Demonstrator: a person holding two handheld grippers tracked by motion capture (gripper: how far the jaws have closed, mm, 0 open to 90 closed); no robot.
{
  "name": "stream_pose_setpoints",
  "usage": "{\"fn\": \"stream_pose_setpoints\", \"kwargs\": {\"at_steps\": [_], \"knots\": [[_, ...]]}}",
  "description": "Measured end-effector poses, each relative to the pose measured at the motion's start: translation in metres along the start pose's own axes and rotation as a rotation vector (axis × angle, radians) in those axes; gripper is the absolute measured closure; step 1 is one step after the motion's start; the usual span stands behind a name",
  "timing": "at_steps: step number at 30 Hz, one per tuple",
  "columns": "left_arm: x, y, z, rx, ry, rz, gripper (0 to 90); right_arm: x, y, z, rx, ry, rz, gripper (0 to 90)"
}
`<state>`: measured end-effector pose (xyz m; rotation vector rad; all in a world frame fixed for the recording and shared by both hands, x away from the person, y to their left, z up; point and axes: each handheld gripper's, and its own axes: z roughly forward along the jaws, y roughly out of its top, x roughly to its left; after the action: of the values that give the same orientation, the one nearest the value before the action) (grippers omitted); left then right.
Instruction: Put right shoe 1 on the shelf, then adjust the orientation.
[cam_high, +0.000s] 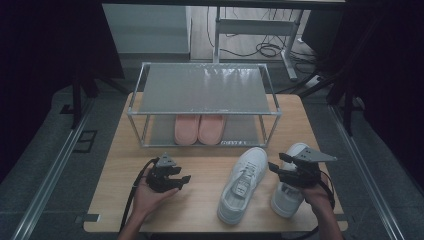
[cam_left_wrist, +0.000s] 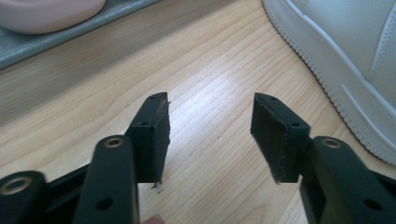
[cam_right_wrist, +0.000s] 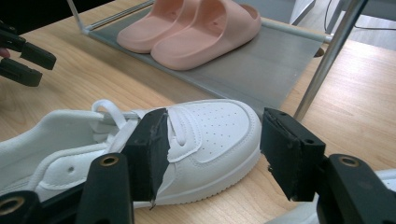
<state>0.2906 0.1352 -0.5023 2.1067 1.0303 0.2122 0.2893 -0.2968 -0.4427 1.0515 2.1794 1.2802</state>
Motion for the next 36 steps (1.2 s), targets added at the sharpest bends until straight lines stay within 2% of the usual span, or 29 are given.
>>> {"fn": "stream_pose_setpoints", "kwargs": {"at_steps": [8, 15, 17, 21, 23, 25, 28, 32, 36], "knots": [[0.003, -0.003, -0.007, -0.017, 0.010, -0.015, 40.2, 0.004, 0.001, -0.001, 0.004, 0.005, -0.009, 42.3], [0.003, -0.001, -0.008, -0.003, -0.015, -0.020, 37.3, 0.013, 0.001, -0.003, 0.021, 0.027, -0.034, 43.4], [0.003, 0.000, -0.008, -0.001, -0.017, -0.017, 37.4, 0.016, 0.002, -0.004, 0.031, 0.039, -0.047, 45.3], [0.002, 0.002, -0.010, -0.007, -0.020, -0.016, 37.6, 0.016, 0.001, -0.006, 0.045, 0.047, -0.039, 51.5], [0.001, 0.004, -0.011, -0.014, -0.019, -0.011, 37.8, 0.014, -0.001, -0.007, 0.067, 0.046, -0.042, 55.3], [0.000, 0.005, -0.012, -0.017, -0.019, -0.007, 38.0, 0.010, 0.000, -0.008, 0.088, 0.030, -0.036, 62.1], [-0.001, 0.005, -0.013, -0.015, -0.020, -0.009, 38.1, 0.005, 0.006, -0.006, 0.113, 0.035, -0.045, 71.9], [0.001, 0.005, -0.015, -0.021, -0.016, -0.022, 38.1, -0.003, 0.020, 0.007, 0.191, 0.041, -0.088, 82.0], [0.003, 0.004, -0.017, -0.026, -0.016, -0.033, 38.5, -0.009, 0.030, 0.024, 0.267, 0.045, -0.130, 87.1]]}}
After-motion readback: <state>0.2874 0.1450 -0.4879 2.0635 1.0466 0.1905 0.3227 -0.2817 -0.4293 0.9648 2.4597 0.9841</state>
